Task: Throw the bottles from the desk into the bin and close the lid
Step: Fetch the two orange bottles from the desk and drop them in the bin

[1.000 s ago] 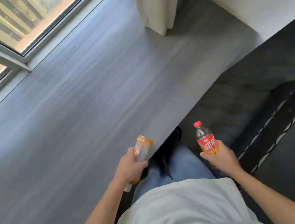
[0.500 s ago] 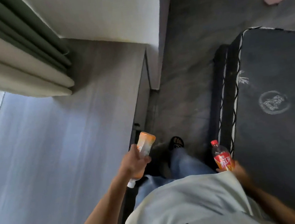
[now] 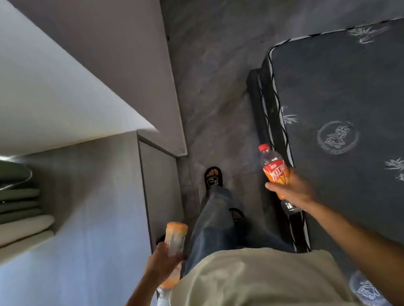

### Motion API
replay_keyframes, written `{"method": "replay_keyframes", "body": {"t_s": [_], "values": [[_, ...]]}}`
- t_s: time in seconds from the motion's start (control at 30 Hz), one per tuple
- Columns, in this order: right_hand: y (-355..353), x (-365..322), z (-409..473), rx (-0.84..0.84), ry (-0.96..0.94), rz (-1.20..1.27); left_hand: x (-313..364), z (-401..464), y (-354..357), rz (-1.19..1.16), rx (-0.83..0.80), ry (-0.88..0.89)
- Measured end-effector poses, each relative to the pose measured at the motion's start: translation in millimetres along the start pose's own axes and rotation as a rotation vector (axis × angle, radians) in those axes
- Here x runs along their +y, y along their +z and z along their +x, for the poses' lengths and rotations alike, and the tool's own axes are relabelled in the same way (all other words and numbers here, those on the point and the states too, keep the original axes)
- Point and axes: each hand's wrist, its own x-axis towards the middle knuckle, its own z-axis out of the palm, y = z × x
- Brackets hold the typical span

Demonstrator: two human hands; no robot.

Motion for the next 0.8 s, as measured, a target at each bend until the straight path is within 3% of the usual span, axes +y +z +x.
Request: {"method": "replay_keyframes", "body": {"t_s": [0.2, 0.5, 0.7, 0.8], "values": [[-27.9, -27.0, 36.2, -0.049, 0.106, 0.020, 83.3, 54.1, -66.1, -0.028, -0.062, 0.075], [-71.3, -27.3, 67.6, -0.012, 0.317, 0.087, 285.7, 124.9, -153.8, -0.038, -0.038, 0.239], [-115.2, -37.9, 113.2, 0.000, 0.406, 0.041, 396.7, 168.2, -194.7, -0.107, -0.036, 0.243], [-146.5, -60.2, 154.2, -0.051, 0.397, 0.009, 429.0, 181.2, -211.9, -0.023, -0.013, 0.225]]}}
